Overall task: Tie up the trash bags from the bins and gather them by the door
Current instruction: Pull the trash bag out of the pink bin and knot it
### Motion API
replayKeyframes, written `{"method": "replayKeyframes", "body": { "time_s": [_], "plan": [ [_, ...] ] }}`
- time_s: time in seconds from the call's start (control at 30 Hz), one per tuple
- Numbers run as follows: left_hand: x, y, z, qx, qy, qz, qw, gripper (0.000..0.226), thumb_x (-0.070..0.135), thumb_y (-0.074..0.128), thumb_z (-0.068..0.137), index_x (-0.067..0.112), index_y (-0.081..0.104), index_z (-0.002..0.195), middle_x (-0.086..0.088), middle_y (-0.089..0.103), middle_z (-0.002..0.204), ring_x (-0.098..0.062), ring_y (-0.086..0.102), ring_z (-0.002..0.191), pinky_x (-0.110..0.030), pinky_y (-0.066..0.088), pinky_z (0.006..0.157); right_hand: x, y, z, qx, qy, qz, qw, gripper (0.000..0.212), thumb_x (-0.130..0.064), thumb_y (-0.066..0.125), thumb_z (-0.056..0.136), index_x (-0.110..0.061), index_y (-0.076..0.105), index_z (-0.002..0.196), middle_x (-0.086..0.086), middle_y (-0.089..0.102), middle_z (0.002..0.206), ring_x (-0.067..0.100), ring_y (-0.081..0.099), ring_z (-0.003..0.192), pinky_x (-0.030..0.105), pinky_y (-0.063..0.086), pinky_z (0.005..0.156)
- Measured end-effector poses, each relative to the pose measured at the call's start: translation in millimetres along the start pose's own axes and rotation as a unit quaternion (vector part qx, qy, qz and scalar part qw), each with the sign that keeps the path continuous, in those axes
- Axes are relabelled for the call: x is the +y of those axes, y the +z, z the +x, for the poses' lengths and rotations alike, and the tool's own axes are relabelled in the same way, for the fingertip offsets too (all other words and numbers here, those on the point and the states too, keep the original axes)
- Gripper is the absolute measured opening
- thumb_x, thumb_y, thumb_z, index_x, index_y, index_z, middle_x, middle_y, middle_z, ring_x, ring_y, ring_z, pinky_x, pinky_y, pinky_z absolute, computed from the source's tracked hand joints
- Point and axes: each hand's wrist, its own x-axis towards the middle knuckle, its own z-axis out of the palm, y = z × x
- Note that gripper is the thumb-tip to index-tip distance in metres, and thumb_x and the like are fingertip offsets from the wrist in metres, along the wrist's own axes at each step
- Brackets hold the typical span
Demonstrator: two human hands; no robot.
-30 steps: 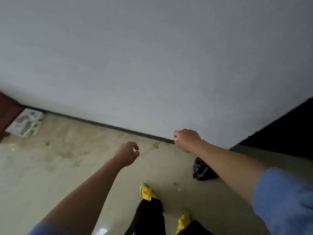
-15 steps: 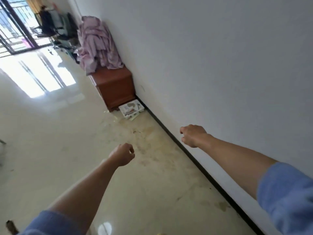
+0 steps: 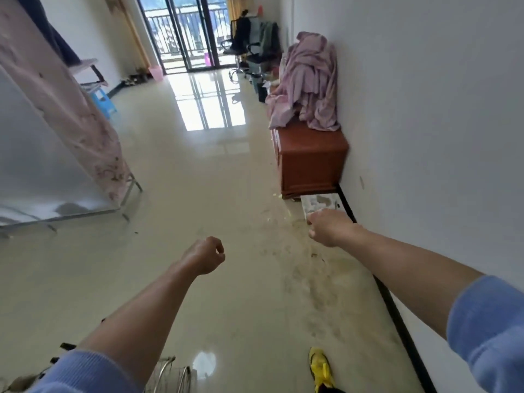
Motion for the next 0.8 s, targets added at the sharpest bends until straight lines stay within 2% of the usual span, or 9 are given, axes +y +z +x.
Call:
{"method": "replayKeyframes", "body": {
  "time_s": [0.13,0.27,0.43,0.6,0.8],
  "plan": [
    [-23,-38,63,0.03,-0.07,-0.044,0.996,0.02,0.026,0.059,0.087,0.017,0.069,0.102,-0.009,0.069,0.106,-0.025,0.063,0.093,-0.026,0.045,0.076,-26,-32,115,0.005,-0.068,-0.015,0.998,0.031,-0.028,0.051,0.093,-0.02,0.059,0.121,0.007,0.063,0.12,0.028,0.062,0.104,0.036,0.053,0.082],
    [-61,-66,93,0.045,-0.147,-0.097,0.983,0.02,0.023,0.059,0.087,0.016,0.07,0.102,-0.01,0.071,0.101,-0.022,0.06,0.083,-0.024,0.042,0.071,-82,-60,215,-0.018,-0.149,-0.046,0.988,0.03,-0.024,0.051,0.092,-0.019,0.061,0.12,0.006,0.064,0.12,0.028,0.063,0.105,0.033,0.05,0.083],
    [-146,-98,101,0.065,-0.259,-0.131,0.955,0.023,0.022,0.058,0.089,0.011,0.069,0.107,-0.013,0.069,0.111,-0.028,0.062,0.104,-0.029,0.047,0.085,-204,-82,301,-0.038,-0.27,-0.064,0.96,0.032,-0.026,0.05,0.094,-0.019,0.059,0.124,0.006,0.061,0.122,0.027,0.061,0.108,0.033,0.047,0.082],
    [-253,-128,123,0.089,-0.348,-0.16,0.919,0.021,0.021,0.06,0.088,0.011,0.069,0.104,-0.012,0.07,0.109,-0.027,0.063,0.103,-0.028,0.046,0.085,-336,-89,372,-0.038,-0.374,-0.073,0.924,0.031,-0.03,0.05,0.094,-0.019,0.06,0.122,0.006,0.062,0.122,0.027,0.061,0.11,0.035,0.049,0.086],
    [-373,-194,161,0.097,-0.393,-0.203,0.891,0.024,0.022,0.058,0.09,0.01,0.068,0.109,-0.012,0.069,0.11,-0.026,0.064,0.103,-0.03,0.049,0.087,-482,-123,450,-0.052,-0.417,-0.088,0.903,0.033,-0.03,0.051,0.094,-0.019,0.059,0.125,0.006,0.063,0.123,0.026,0.06,0.111,0.035,0.048,0.087]
  ]
}}
